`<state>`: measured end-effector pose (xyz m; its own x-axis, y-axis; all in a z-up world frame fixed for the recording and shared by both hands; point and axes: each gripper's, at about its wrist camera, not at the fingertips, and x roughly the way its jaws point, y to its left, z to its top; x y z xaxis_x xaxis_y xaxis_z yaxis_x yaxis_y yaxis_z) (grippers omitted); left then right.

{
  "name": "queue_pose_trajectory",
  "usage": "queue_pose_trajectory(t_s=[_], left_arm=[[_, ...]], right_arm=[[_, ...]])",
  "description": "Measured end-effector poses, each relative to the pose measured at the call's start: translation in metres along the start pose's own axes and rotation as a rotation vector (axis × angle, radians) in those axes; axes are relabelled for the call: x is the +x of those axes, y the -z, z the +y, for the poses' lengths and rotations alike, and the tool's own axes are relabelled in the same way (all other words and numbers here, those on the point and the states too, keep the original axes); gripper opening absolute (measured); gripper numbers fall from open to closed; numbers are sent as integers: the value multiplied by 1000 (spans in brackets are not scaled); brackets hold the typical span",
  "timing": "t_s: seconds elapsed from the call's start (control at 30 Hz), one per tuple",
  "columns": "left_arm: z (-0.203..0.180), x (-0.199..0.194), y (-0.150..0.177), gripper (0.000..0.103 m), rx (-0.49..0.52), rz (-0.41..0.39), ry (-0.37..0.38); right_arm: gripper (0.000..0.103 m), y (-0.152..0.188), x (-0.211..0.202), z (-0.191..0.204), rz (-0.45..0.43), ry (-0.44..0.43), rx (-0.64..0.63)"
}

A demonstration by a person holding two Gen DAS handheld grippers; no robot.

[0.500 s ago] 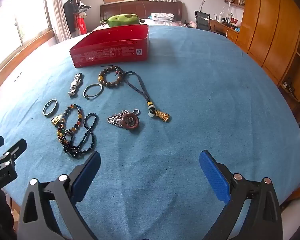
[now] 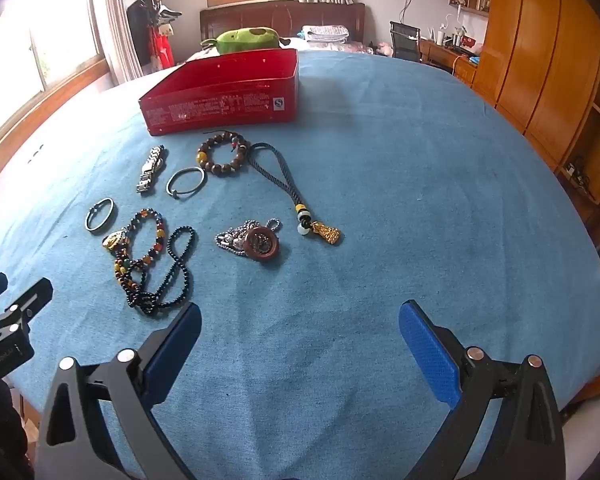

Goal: Organize jewelry

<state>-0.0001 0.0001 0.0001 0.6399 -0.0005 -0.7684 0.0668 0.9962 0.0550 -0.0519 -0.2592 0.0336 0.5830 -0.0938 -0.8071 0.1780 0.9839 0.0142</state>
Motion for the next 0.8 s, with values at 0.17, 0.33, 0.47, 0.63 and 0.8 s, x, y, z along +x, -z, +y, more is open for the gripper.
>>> queue_pose_trajectory(t_s=[0.17, 0.33, 0.47, 0.63, 0.8], left_arm=[[0, 0, 0, 100, 0, 1, 1], [1, 0, 0, 100, 0, 2, 0], [0, 1, 0, 100, 1, 4, 0], [-1, 0, 0, 100, 1, 4, 0], [-1, 1, 0, 100, 1, 5, 1]], right_arm=[[99, -1, 0, 1, 0, 1, -1], [99, 0, 0, 0, 0, 0, -2], [99, 0, 1, 0, 1, 0, -1], [99, -1, 0, 2, 1, -1, 0], [99, -1, 0, 2, 1, 0, 0]])
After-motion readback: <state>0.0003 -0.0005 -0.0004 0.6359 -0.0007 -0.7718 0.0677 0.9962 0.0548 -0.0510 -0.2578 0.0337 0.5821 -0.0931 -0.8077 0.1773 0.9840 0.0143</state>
